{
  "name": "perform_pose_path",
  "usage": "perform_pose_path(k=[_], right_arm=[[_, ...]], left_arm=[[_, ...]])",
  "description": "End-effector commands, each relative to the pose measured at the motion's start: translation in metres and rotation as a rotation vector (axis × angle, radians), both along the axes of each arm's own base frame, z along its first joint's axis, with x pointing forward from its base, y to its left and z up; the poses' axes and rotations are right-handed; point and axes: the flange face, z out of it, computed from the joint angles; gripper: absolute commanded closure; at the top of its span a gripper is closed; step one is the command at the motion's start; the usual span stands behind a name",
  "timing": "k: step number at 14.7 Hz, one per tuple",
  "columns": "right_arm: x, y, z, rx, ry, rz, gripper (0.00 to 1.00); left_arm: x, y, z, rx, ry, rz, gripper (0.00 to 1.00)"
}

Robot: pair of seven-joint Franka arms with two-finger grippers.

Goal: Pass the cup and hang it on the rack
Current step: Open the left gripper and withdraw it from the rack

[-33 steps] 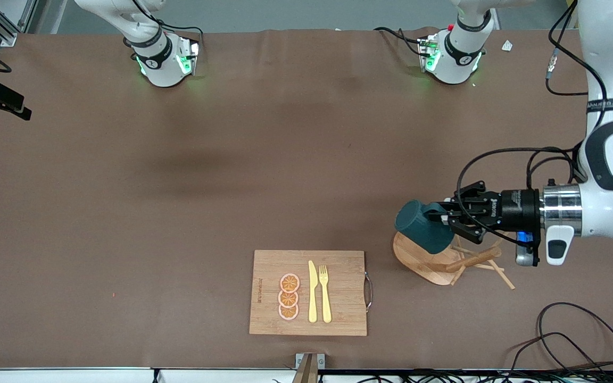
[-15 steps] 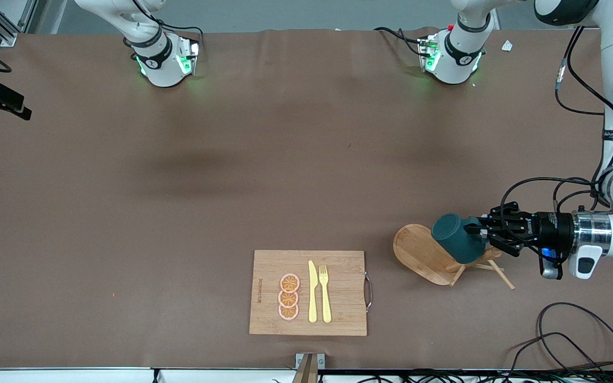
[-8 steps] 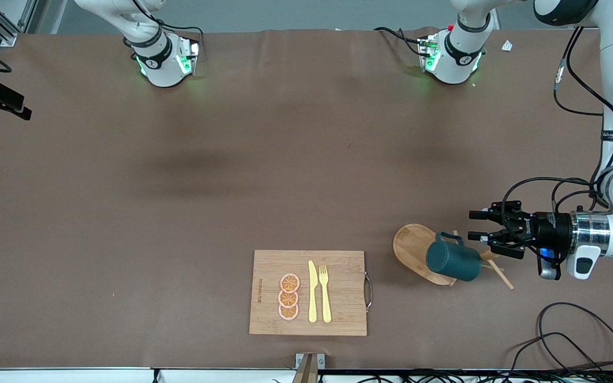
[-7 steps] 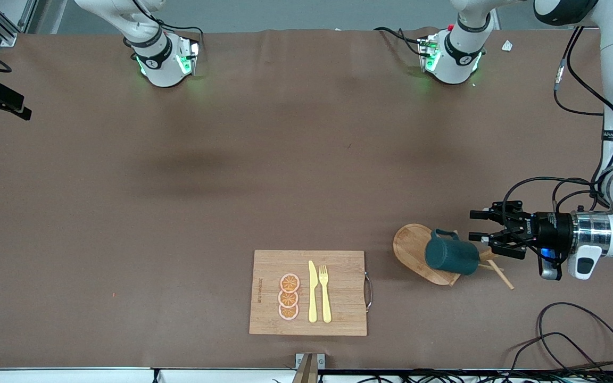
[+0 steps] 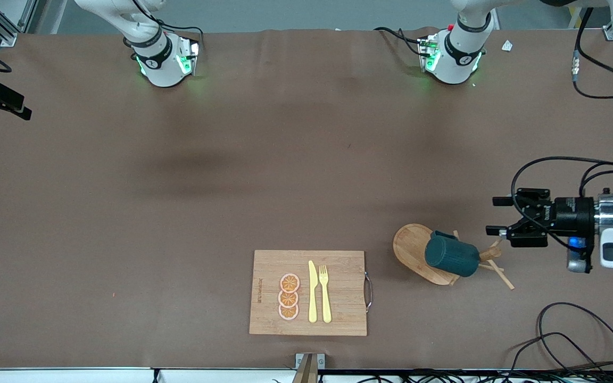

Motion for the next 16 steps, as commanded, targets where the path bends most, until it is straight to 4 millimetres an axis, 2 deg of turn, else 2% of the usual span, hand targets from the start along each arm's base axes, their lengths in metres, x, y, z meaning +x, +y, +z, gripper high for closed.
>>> perform_pose_path(k=[1, 4, 7, 10, 12, 14, 16], right_arm=[[-0.009, 0.001, 0.004, 0.011, -0.008, -0.001, 0.00], [-0.008, 0.002, 0.003, 0.011, -0.006, 0.001, 0.00], [-0.009, 0.002, 0.004, 0.009, -0.008, 0.002, 0.00], [-0.009, 0.002, 0.004, 0.009, -0.008, 0.002, 0.00], [-0.009, 0.002, 0.004, 0.009, -0.008, 0.002, 0.00], [-0.009, 0.003, 0.004, 0.011, -0.008, 0.002, 0.00], [-0.009, 0.003, 0.004, 0.011, -0.006, 0.002, 0.00]], left_arm=[[-0.019, -0.001, 0.037, 0.185, -0.110, -0.123, 0.00], [-0.032, 0.001, 0.064, 0.360, -0.218, -0.268, 0.00], [-0.044, 0.020, 0.094, 0.527, -0.339, -0.445, 0.00], [-0.060, 0.027, 0.124, 0.637, -0.382, -0.521, 0.00], [-0.075, 0.023, 0.142, 0.688, -0.399, -0.550, 0.00], [-0.094, 0.006, 0.157, 0.728, -0.417, -0.578, 0.00], [-0.102, 0.001, 0.164, 0.739, -0.438, -0.579, 0.00]])
